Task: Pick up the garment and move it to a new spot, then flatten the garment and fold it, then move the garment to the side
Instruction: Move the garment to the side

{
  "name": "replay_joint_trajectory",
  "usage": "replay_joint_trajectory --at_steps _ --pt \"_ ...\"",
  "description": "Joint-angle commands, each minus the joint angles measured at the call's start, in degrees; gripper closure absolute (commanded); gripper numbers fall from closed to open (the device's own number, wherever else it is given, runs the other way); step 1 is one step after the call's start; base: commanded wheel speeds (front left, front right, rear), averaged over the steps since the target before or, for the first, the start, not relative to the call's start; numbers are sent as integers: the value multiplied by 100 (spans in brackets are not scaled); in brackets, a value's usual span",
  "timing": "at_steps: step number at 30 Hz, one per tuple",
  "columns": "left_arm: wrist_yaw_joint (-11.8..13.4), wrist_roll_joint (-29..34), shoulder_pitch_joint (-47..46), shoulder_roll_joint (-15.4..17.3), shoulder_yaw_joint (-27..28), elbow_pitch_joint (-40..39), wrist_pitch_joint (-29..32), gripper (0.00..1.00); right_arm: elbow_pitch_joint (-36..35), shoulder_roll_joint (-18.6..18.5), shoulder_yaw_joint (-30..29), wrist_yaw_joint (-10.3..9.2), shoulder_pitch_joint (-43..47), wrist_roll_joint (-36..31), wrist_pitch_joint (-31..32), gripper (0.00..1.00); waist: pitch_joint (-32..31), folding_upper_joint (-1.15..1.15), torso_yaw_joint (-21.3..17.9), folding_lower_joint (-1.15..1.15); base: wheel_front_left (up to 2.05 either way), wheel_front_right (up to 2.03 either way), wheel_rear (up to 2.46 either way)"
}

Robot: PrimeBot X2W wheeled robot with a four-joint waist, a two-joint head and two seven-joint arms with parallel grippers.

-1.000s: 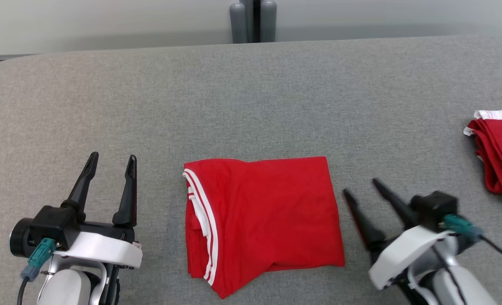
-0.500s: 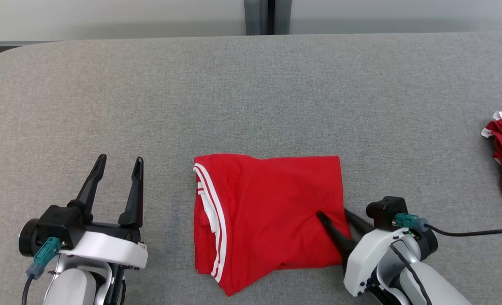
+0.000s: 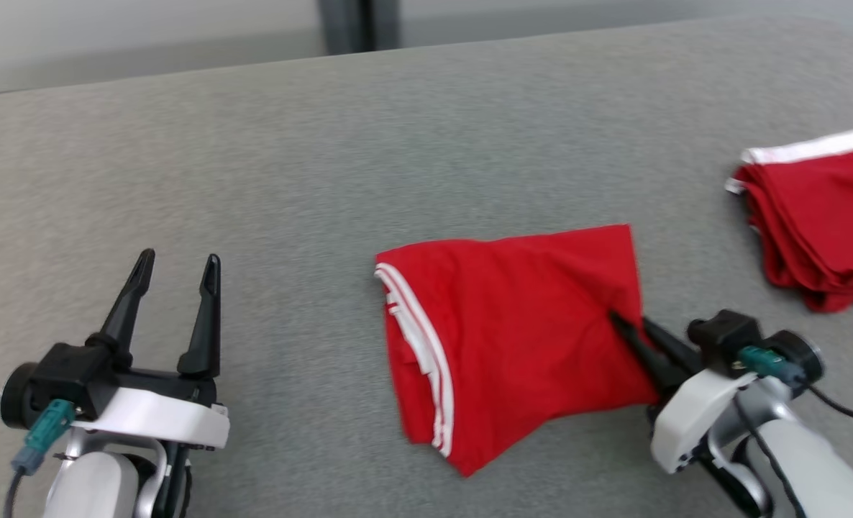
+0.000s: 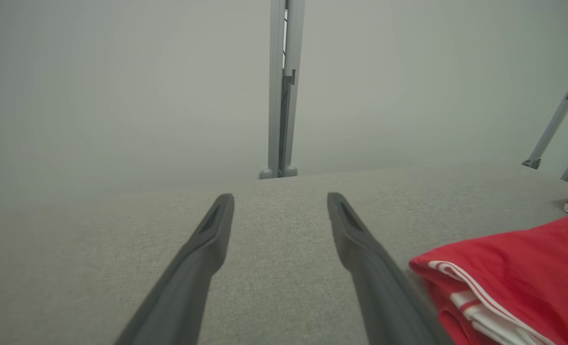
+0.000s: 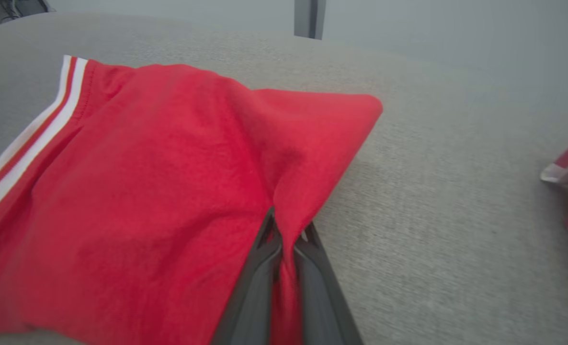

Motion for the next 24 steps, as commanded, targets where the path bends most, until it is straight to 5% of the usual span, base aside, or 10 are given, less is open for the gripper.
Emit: replay_joint_trajectory --at_steps 1,12,24 --pt "-9 -28 -66 87 49 -75 35 0 -76 -112 -109 -2 32 -64 -64 100 89 0 -435 0 0 0 0" --pt "56 129 -251 301 -60 -531 360 0 -545 -312 -617 -1 -484 -154 -161 100 362 0 -1421 0 0 0 0" --pt "-148 264 -620 423 -392 -703 618 0 24 -907 -950 -1 -1836 -25 -144 100 778 0 -1379 0 0 0 0"
